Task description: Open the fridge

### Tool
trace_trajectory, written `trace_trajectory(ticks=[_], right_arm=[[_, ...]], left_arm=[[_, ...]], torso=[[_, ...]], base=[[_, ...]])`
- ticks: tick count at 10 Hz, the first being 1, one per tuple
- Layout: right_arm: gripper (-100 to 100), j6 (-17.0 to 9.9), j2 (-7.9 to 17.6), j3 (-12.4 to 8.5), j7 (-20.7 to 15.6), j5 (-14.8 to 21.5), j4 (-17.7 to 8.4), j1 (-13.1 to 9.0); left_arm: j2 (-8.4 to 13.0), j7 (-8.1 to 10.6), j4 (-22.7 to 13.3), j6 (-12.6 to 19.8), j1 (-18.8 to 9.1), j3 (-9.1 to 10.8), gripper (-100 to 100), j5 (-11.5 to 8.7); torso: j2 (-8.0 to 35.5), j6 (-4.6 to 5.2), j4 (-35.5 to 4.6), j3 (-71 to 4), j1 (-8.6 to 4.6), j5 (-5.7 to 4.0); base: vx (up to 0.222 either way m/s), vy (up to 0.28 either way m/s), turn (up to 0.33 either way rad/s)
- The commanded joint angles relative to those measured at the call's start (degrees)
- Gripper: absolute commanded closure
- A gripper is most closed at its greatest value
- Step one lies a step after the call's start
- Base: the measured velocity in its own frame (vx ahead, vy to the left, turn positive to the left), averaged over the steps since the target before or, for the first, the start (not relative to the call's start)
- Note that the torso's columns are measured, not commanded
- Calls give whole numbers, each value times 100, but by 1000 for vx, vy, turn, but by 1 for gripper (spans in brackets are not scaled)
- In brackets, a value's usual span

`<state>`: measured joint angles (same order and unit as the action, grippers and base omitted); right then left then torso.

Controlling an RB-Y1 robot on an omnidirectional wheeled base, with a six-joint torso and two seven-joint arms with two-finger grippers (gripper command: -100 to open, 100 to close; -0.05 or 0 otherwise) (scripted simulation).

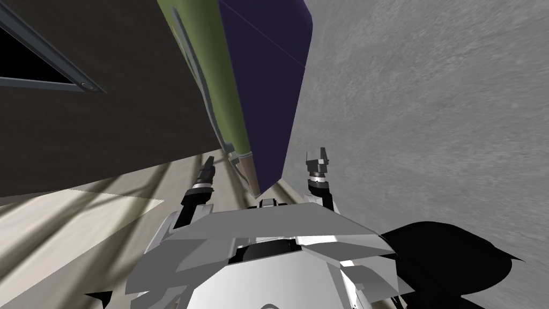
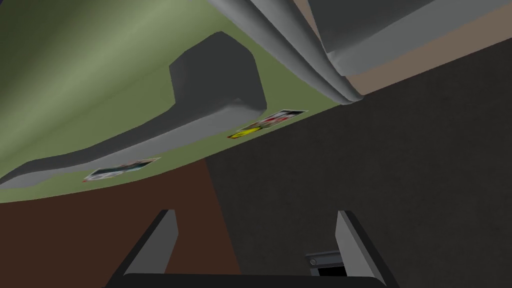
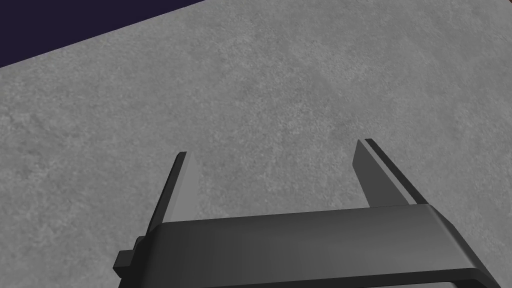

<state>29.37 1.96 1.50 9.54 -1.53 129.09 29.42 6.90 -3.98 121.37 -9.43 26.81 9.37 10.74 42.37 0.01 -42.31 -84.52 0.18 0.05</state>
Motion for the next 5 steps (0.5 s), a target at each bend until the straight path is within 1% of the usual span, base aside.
trace_trajectory(ticks=[1, 3, 5], right_arm=[[0, 0, 0, 0, 0, 0, 0, 0], [0, 0, 0, 0, 0, 0, 0, 0], [0, 0, 0, 0, 0, 0, 0, 0]], left_arm=[[38, -80, -206, 319, -80, 105, -100, 51], [30, -131, -325, 489, -109, 160, -100, 85], [2, -185, -449, 664, -140, 217, -100, 120]], torso=[[-3, -1, 1, -2, 1, 0], [-15, 0, 5, -10, -27, -8], [0, -1, 0, 0, -15, -4]], base=[[80, -119, 56], [68, -126, 33], [48, -104, 32]])
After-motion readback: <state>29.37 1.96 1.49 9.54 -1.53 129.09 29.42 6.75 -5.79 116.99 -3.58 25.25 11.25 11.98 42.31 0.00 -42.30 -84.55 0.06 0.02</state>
